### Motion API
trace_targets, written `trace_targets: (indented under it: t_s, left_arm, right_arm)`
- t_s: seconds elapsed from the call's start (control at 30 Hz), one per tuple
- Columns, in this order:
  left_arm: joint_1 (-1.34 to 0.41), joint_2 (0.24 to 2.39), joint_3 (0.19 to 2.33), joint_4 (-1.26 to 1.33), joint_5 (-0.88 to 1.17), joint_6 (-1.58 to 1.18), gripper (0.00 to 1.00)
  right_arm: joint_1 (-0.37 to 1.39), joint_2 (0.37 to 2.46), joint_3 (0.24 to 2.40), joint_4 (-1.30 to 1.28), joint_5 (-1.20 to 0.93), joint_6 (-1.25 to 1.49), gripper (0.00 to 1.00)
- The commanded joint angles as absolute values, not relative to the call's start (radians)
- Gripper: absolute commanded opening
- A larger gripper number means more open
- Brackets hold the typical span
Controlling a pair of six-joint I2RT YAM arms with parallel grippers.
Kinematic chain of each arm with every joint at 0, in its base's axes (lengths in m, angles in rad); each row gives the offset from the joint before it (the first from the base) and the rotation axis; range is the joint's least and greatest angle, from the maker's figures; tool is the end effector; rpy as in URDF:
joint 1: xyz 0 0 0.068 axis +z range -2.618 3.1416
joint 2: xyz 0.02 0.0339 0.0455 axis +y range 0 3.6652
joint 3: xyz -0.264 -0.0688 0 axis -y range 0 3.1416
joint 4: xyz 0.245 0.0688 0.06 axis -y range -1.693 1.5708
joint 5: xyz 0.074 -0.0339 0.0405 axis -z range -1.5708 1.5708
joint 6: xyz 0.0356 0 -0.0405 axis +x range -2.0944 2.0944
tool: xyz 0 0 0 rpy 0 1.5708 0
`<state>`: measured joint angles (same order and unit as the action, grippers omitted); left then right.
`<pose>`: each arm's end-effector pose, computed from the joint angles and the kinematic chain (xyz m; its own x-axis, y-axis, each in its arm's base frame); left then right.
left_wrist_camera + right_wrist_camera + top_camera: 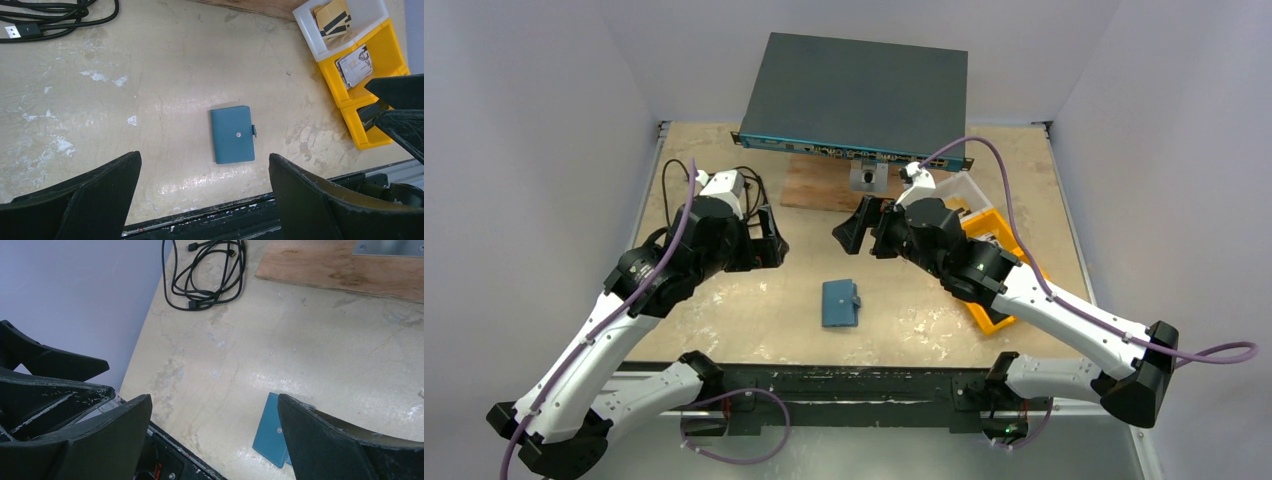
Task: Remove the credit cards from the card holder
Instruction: Reset both arms
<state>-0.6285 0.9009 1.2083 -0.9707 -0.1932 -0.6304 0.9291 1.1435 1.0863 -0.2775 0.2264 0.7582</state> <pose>0.1312 -0.0869 0.3847 -0.6703 -0.2280 -0.7062 0.0736 0.9265 -0.3690 0.1628 0.2045 0.3640 -0.5923 0.3268 -0.7365 -0.3395 0.7278 0.5959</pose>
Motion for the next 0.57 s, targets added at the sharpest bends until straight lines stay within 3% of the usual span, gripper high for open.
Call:
trace_targets:
  t_s: [0.0, 0.53]
  left_arm:
    - [-0.621, 0.893, 1.222, -0.963, -0.209, -0.605, 1.00]
    - [-0.620, 0.886, 1.212, -0.956, -0.206, -0.608, 1.00]
  right_arm:
    - [0.930, 1.139, 1.088, -0.253, 0.250, 0.741, 0.99]
    - [0.930, 1.132, 1.078, -0.251, 0.248, 0.752, 0.99]
